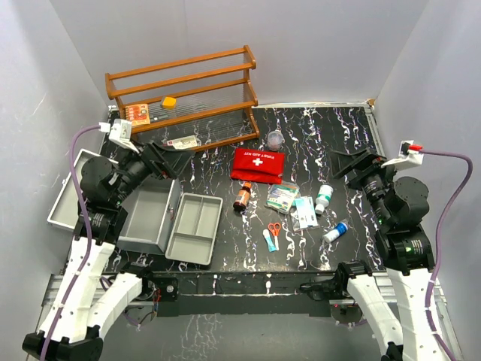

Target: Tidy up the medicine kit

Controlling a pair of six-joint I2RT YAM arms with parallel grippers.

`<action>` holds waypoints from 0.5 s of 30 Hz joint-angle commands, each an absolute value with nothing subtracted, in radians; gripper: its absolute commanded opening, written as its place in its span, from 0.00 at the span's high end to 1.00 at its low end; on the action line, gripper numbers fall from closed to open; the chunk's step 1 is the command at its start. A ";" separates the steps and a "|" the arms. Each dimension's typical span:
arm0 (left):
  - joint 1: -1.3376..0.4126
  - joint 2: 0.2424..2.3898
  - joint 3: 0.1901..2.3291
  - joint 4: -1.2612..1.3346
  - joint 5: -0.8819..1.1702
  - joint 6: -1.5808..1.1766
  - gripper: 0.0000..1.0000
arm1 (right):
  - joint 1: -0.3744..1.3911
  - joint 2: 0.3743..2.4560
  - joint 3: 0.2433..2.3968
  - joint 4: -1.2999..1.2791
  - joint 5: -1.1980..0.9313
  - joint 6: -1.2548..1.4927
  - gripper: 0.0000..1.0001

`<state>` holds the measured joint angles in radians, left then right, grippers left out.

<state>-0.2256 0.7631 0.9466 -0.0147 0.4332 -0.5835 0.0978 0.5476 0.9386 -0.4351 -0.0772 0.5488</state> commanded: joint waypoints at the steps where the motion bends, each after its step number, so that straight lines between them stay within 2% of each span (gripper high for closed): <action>1: -0.229 0.711 0.939 -0.060 0.462 -0.565 0.01 | 0.093 0.552 0.949 -0.507 0.002 0.608 0.15; 10: -0.251 0.560 0.830 -0.004 0.635 -0.490 0.01 | 0.093 0.550 0.956 -0.574 -0.003 0.643 0.11; 15: -0.304 0.533 0.773 0.064 0.763 -0.496 0.01 | 0.093 0.566 0.944 -0.610 0.027 0.667 0.04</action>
